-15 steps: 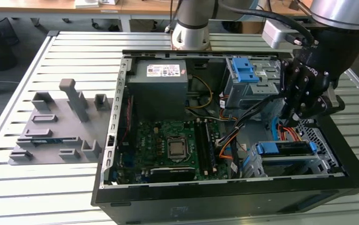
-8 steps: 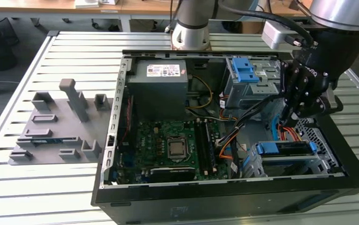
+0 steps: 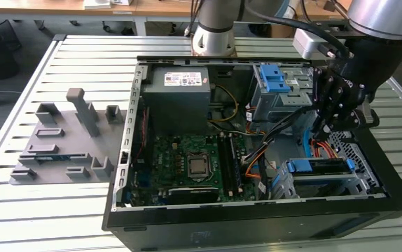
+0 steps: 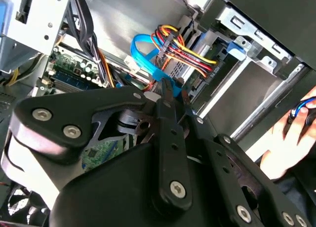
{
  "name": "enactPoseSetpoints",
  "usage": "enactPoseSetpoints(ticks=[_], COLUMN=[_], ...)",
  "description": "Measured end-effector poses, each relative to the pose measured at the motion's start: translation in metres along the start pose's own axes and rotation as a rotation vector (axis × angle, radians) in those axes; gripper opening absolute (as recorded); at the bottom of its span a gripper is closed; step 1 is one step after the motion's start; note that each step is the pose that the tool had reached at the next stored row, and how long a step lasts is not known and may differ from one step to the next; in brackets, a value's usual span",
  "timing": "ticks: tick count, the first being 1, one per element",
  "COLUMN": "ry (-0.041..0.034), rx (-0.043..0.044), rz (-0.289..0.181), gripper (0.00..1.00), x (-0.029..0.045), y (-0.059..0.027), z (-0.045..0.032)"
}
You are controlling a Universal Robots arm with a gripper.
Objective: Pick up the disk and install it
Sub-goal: 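Insert the second disk wire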
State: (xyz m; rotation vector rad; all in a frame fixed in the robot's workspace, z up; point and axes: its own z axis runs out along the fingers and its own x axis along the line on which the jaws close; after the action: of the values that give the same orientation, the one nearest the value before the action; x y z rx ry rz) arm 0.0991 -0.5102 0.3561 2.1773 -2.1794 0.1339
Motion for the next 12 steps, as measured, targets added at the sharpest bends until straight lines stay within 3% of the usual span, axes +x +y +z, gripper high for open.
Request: enactPoseSetpoints(ticks=[5, 9, 10, 11, 12], ry=[0.0001, -0.0006, -0.0047, -0.0153, -0.0322], rx=[0.0016, 0.0021, 0.0021, 0.0021, 0.0021], rz=[0.0, 0.0, 0.0, 0.001, 0.001], gripper=[0.2, 0.2, 0.2, 0.2, 0.2], x=[0.0055, 0.0057, 0.0057, 0.0057, 0.0057], y=[0.0003, 0.0004, 0.0004, 0.0005, 0.0005], z=[0.0051, 0.0055, 0.0054, 0.0056, 0.0057])
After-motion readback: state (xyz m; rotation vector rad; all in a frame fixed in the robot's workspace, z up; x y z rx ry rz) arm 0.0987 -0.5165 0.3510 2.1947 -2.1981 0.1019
